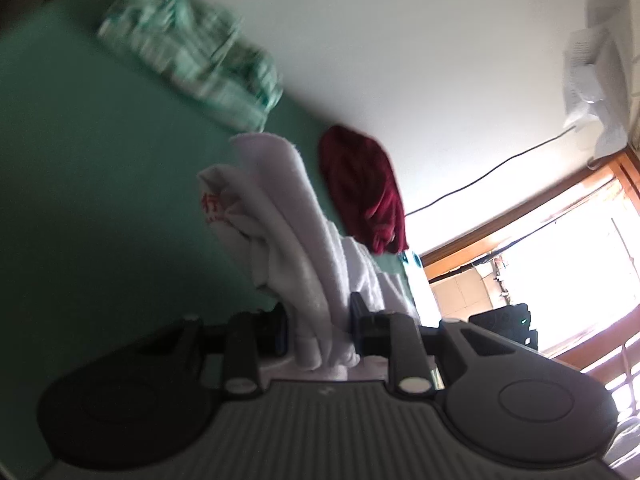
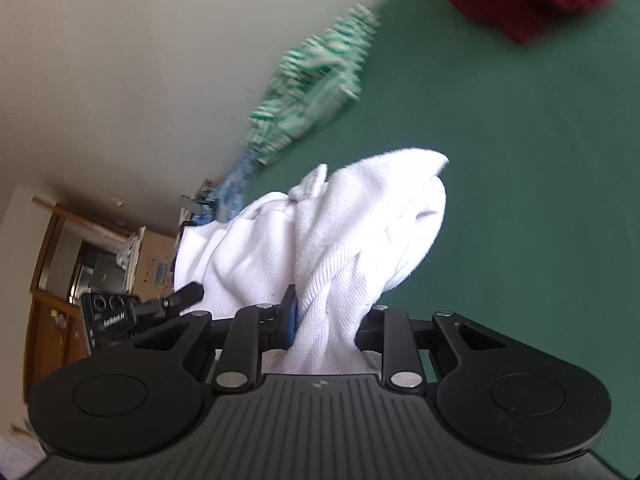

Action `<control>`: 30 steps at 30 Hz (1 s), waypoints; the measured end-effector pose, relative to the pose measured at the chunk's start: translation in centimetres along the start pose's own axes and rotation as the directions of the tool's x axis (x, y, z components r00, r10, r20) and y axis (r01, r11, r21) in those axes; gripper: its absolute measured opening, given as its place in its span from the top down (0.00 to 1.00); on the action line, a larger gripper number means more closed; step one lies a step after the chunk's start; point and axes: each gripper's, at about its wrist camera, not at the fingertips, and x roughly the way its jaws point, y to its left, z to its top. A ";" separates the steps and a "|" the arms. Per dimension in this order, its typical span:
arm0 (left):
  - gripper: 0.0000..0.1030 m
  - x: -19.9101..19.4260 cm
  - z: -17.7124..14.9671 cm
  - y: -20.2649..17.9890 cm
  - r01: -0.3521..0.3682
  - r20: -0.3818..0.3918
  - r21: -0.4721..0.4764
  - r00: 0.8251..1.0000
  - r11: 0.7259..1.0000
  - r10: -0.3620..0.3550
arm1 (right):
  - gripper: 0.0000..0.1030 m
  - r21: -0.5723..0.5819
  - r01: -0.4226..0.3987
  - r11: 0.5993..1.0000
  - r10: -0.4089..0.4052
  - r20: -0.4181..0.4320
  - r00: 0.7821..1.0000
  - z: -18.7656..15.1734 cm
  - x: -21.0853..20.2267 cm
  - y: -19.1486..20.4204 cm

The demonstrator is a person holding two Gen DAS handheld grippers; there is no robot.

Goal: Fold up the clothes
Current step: 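Carry the white shirt bundle with both grippers toward the striped shirt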

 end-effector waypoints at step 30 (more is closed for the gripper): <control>0.35 6.7 27.6 19.2 -0.112 0.007 0.086 0.994 0.990 0.112 | 0.69 -0.102 0.104 0.989 -0.078 0.234 0.969 22.2 23.4 -0.4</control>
